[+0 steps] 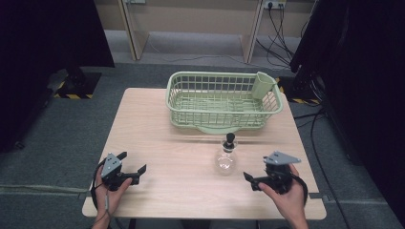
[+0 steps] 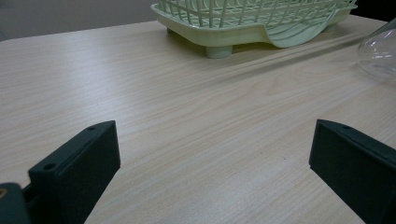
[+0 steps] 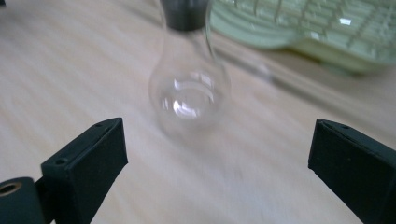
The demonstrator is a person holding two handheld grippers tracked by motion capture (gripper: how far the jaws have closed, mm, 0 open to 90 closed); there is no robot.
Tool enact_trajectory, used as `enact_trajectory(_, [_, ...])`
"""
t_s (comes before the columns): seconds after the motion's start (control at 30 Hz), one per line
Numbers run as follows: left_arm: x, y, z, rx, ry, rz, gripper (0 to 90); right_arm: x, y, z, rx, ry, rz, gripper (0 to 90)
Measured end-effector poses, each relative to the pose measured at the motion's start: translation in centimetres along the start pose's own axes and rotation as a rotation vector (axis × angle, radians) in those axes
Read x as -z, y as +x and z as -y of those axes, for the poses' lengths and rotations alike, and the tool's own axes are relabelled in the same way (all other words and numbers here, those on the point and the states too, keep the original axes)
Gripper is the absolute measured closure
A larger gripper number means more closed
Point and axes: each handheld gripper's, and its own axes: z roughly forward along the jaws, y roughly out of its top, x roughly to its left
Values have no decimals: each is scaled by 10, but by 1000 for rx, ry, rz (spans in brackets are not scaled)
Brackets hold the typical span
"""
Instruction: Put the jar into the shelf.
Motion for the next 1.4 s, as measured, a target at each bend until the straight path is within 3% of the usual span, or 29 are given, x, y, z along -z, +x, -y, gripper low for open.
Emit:
enact_trajectory(0.13, [0, -1, 0, -4, -1, -4, 15, 17, 3, 18, 2, 20, 18, 51])
enact_trajectory(0.33, [1, 0, 0, 4, -5, -2, 15, 20, 10, 15, 14, -2, 28, 54])
enact_trajectory(0.67, [0, 0, 0, 1, -1, -3, 15, 7, 15, -17, 35, -50, 30, 63])
enact_trajectory(1.1, [0, 0, 0, 2, -2, -2, 15, -12, 14, -59, 83, -61, 47, 101])
enact_trajectory(1.4, [0, 0, 0, 2, -1, -1, 15, -32, 12, -80, 103, -5, 8, 159])
